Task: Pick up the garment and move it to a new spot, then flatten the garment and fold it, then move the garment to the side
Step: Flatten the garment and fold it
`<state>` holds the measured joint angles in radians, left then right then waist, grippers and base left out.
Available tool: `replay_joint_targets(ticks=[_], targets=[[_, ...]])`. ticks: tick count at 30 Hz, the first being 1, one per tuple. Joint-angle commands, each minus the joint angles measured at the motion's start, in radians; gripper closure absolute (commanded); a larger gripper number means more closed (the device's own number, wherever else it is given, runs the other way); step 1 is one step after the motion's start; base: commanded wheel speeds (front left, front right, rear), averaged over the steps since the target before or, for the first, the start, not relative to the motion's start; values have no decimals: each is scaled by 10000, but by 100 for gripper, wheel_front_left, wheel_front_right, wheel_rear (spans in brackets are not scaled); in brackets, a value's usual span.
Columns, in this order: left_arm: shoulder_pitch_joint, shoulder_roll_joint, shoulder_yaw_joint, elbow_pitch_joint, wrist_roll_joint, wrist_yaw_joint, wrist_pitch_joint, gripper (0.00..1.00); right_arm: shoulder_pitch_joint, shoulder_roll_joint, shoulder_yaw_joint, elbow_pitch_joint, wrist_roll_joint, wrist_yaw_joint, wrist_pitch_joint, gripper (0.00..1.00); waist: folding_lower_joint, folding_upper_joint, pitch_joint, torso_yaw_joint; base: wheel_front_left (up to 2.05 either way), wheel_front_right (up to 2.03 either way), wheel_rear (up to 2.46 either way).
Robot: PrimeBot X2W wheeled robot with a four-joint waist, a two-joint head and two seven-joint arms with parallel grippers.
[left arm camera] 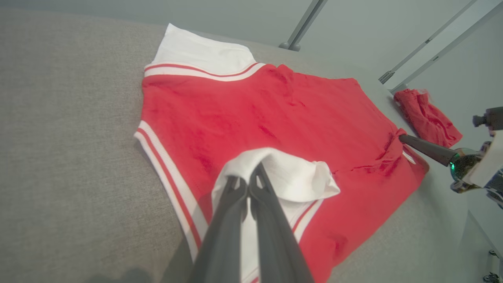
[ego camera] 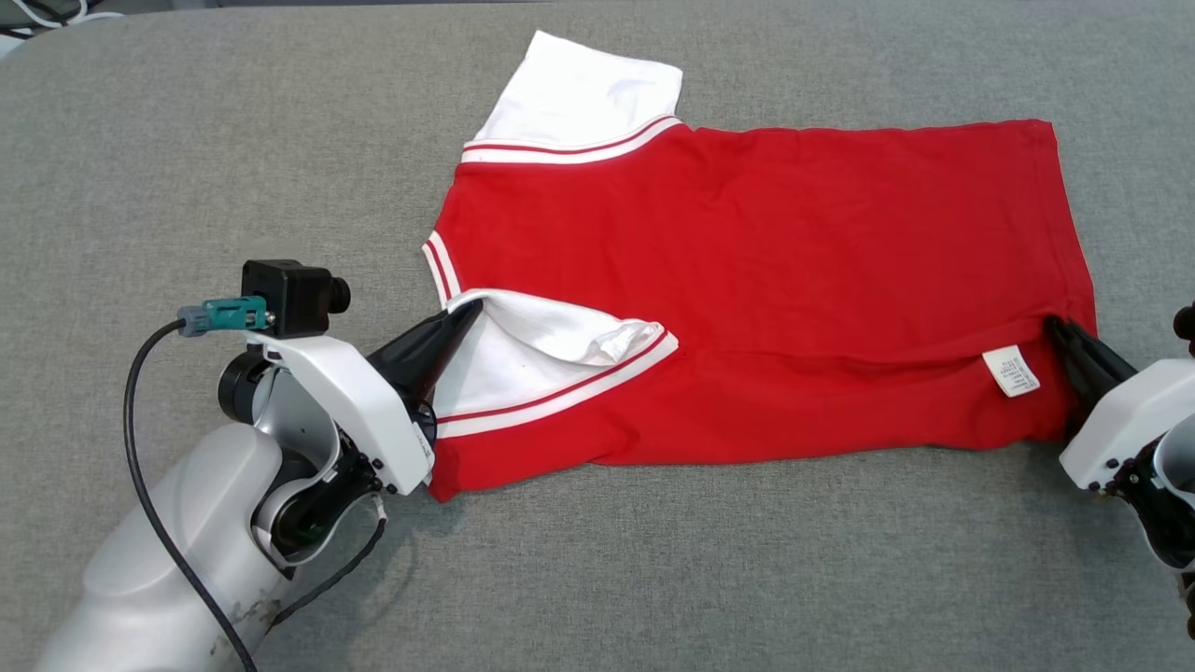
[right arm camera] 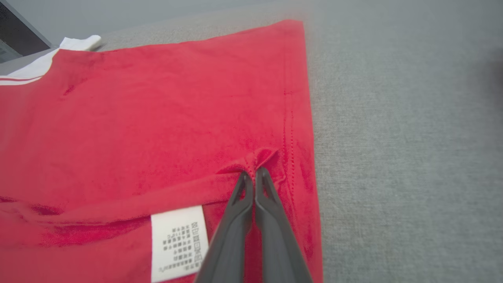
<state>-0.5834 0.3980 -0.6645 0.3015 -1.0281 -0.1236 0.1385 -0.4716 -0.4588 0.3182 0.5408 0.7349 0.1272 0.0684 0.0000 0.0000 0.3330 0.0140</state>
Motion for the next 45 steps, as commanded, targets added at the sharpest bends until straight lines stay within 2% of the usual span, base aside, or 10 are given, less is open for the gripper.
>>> replay_joint_targets(ticks=[1,12,13,14,15,16,17,18,31,45], targets=[[-680,376,116,134,-70,-70,-289,100,-209,-337,288,22,144,35,-223,100,0,0,71,-60,0,0,0],[-1846,146,-1354,1961,-174,-70,-1490,100,-944,-338,1188,949,609,35,-931,100,0,0,278,-67,0,0,0],[-1940,113,-1458,2091,-206,-70,-1602,92,-1001,-345,1261,1031,647,35,-988,85,0,0,279,-63,0,0,0],[-2020,83,-1554,2209,-231,-70,-1729,62,-1052,-349,1331,1112,679,35,-1037,56,0,0,278,-60,0,0,0],[-2075,37,-1633,2310,-316,-70,-1850,51,-1104,-345,1406,1193,713,35,-1086,38,0,0,268,-61,0,0,0],[-2075,37,-1633,2310,-316,-70,-1850,51,-1104,-345,1406,1193,713,35,-1086,38,0,0,268,-61,0,0,0],[-2132,16,-1730,2408,-377,-70,-1941,14,-1155,-334,1484,1263,745,35,-1140,0,0,0,254,-66,0,0,0],[-2195,16,-1843,2511,-394,-70,-2033,0,-1202,-321,1570,1307,778,35,-1209,0,0,0,240,-75,0,0,0],[-2173,44,-2144,3219,145,414,-3903,0,-993,-111,1836,964,32,35,-3260,0,0,0,-268,-212,0,0,0],[1777,-244,1813,-919,3028,2566,-4001,0,1755,1227,-954,-1476,-2437,35,-3299,0,0,0,-1251,-213,0,0,0]])
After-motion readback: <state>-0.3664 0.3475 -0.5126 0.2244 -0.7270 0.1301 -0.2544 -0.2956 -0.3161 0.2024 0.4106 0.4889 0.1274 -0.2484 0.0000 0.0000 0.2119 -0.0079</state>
